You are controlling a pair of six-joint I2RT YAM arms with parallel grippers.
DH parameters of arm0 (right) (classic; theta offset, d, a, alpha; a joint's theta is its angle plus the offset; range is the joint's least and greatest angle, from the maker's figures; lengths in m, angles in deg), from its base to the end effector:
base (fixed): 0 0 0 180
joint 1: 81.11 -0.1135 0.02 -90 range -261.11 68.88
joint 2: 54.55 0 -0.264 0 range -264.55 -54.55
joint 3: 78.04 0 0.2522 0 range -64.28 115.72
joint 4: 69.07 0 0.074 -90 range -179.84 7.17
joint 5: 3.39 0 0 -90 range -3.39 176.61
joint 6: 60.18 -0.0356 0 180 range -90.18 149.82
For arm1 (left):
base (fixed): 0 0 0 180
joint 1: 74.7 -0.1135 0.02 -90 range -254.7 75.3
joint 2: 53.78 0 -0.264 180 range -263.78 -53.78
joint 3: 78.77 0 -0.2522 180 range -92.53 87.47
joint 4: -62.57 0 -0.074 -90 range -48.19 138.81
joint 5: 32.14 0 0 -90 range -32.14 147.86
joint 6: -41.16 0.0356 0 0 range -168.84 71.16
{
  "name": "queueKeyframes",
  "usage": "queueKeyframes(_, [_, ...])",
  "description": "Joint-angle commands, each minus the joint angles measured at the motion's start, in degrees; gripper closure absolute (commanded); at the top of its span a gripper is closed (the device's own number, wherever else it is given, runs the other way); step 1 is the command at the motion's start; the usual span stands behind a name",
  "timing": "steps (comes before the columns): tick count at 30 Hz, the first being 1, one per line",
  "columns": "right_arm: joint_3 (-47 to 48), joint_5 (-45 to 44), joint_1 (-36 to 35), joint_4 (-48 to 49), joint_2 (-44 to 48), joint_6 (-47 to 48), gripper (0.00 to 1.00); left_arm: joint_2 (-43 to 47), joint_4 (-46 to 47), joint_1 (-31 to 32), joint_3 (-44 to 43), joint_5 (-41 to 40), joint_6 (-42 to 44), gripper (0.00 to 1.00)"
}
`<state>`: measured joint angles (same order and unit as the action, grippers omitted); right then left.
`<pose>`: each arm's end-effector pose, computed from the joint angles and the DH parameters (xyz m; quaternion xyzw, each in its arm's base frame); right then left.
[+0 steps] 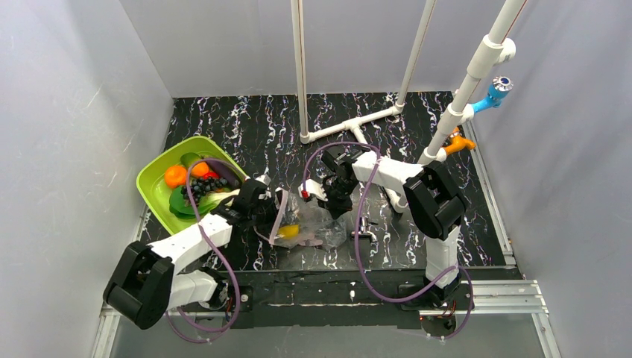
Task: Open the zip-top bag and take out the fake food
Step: Pick up the fake fruit from the zipper food storage bag.
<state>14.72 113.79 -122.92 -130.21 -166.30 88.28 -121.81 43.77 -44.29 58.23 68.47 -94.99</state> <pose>0.2682 0.2617 0.1725 -0.7563 0.6052 0.2195 0.1166 0.1936 -0.1213 0.1761 -0.0895 0.9123 -0.3086 0.2538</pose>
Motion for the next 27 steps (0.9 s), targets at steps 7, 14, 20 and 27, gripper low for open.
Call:
queueKeyframes(7, [0.33, -1.94, -0.03, -1.03, -1.02, 0.75, 0.99, 4.31, -4.88, -0.55, -3.1, 0.67, 5.83, 0.15])
queueKeyframes(14, [0.47, -1.91, -0.25, -1.2, -1.33, 0.76, 0.99, 1.83, -3.26, -0.51, -4.12, 2.6, 6.05, 0.2])
queueKeyframes(20, [0.57, -1.92, -0.46, -1.39, -1.57, 0.7, 0.99, -1.75, -3.25, 0.12, -6.51, 2.39, 6.7, 0.23])
queueKeyframes(27, [0.65, -1.92, -0.56, -1.46, -1.68, 0.76, 0.99, -7.37, -2.39, 1.79, -7.67, 2.22, 6.78, 0.25])
